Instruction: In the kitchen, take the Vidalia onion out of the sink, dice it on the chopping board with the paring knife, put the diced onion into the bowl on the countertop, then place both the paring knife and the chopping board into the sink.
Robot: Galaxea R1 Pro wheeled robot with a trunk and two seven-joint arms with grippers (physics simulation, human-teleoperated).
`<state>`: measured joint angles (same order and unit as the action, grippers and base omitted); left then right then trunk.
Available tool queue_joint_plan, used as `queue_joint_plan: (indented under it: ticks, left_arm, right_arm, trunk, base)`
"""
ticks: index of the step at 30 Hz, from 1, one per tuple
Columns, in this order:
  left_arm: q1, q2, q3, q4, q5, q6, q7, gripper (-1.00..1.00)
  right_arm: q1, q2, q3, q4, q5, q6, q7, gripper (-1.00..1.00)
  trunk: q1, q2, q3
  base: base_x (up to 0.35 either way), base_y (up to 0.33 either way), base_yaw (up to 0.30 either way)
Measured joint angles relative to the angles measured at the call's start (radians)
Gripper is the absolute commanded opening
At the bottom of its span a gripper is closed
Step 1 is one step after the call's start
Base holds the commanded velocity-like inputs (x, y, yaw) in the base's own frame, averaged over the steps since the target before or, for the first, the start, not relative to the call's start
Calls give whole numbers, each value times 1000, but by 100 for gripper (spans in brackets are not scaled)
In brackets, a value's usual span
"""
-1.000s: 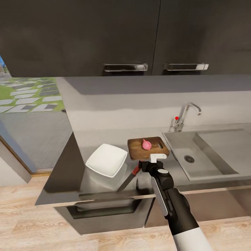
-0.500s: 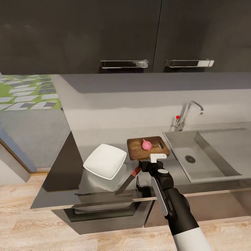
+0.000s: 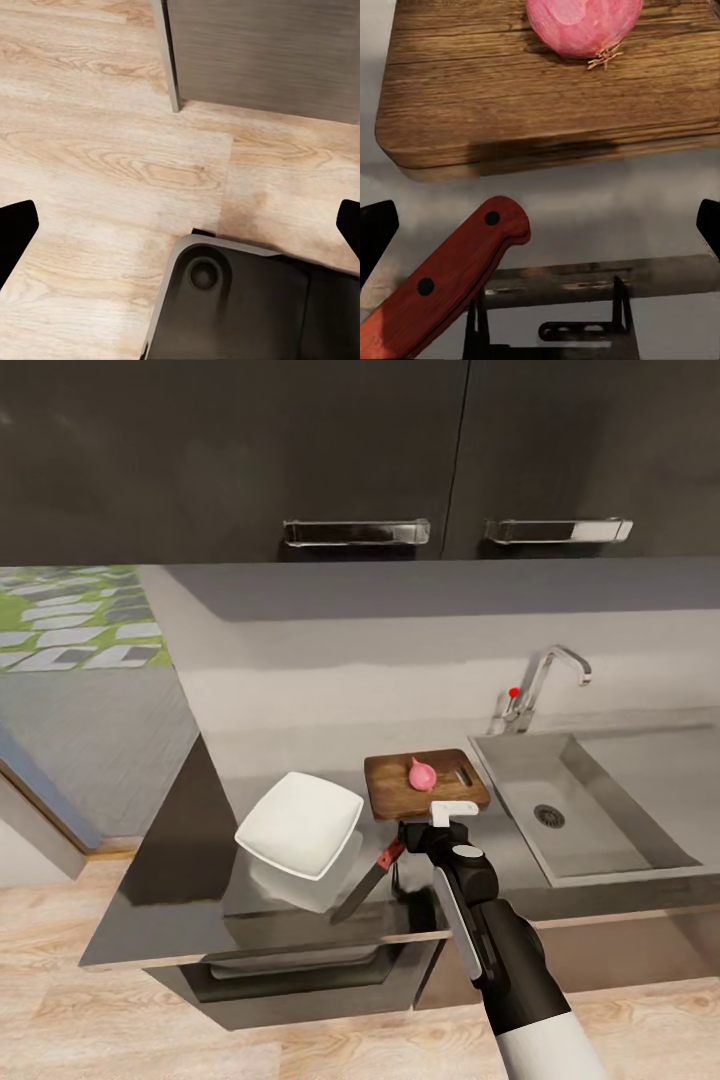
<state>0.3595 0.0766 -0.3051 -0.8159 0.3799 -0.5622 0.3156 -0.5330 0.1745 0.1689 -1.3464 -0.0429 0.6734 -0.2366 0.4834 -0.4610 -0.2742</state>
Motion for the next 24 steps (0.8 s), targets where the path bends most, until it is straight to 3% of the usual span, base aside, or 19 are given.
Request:
queue_joint_plan:
  ticks: [24]
  left_arm:
    - [0,0,0,0,0,-2,0,100]
  right_arm:
    - [0,0,2,0,1,0,0,100]
  trunk:
    - [0,0,-4]
  base:
    - [103,0,0]
